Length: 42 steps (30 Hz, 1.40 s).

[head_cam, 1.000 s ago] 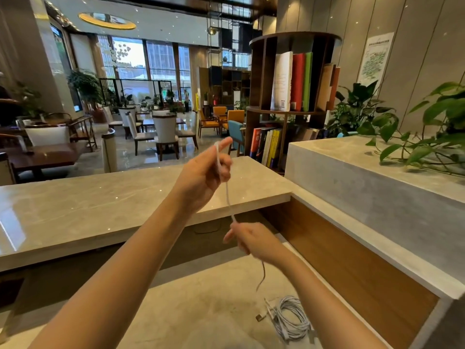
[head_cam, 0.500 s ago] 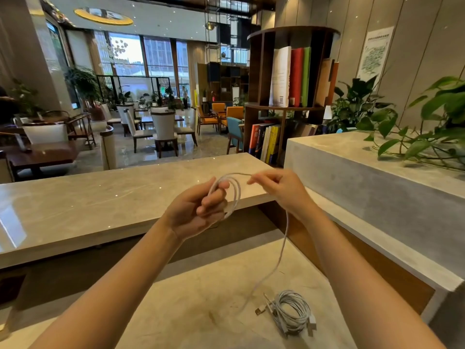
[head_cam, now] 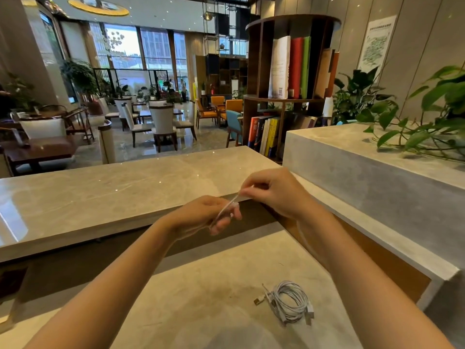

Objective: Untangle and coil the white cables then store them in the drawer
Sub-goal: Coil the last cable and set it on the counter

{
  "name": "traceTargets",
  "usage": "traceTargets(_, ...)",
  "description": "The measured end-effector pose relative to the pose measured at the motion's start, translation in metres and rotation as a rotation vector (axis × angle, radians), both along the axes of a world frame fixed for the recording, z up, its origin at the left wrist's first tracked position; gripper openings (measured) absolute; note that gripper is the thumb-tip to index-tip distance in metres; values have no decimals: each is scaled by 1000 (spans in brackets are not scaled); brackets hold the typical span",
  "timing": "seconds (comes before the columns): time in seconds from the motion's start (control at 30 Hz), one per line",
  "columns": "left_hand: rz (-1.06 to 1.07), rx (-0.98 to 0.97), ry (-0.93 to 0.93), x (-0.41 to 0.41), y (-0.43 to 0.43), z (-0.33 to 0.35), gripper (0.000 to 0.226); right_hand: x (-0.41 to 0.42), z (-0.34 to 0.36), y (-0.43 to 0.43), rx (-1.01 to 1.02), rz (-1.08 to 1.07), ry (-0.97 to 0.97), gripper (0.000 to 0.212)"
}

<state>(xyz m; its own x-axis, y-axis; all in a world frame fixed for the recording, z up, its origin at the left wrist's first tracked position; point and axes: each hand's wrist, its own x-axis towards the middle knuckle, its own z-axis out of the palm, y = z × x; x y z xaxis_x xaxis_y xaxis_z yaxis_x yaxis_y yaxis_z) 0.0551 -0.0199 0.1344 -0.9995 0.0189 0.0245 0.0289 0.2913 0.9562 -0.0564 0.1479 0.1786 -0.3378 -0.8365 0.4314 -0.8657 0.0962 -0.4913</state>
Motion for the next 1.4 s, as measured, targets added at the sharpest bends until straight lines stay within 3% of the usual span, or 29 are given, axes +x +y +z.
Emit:
traceTargets(0.07,-169,433,11,6,1,1,37,-8,5,1,-97,0,-72,8)
traceTargets(0.13,-337,739,-12,7,4,0,39,-10,-2,-2,-121,-1,-149,11)
traceTargets(0.27,-484,1035,30,1,13,0,26,3,-24,-2,-15,19,-433,24)
traceTargets(0.33,-442,1066,69,-1,15,-1,26,11,-28,0,20,102,-636,31)
traceTargets(0.5,-147,906,111,0,17,2,26,17,-26,3,-35,92,-883,36)
traceTargets(0.6,76,650,122,-2,22,4,23,15,-30,4,-42,37,-797,25)
traceTargets(0.67,164,585,113,-3,22,2,22,15,-32,4,-72,41,-838,20)
traceTargets(0.8,190,786,51,-1,23,0,20,14,-34,3,-116,186,-1191,17)
traceTargets(0.93,127,959,15,5,28,0,35,8,-36,4,-115,189,-1308,21)
traceTargets(1.03,163,940,43,6,33,1,22,4,-35,6,-89,228,-1359,24)
traceTargets(1.13,213,910,66,7,36,6,18,2,-34,12,-81,225,-1247,31)
traceTargets(1.23,196,934,56,10,39,12,31,4,-32,16,-8,8,-714,25)
traceTargets(1.3,150,937,53,12,46,16,28,4,-33,13,63,-96,-283,19)
traceTargets(1.33,137,918,59,12,49,18,25,6,-33,12,72,-132,-161,18)
traceTargets(1.4,149,820,100,9,52,18,24,9,-35,10,14,-169,-236,19)
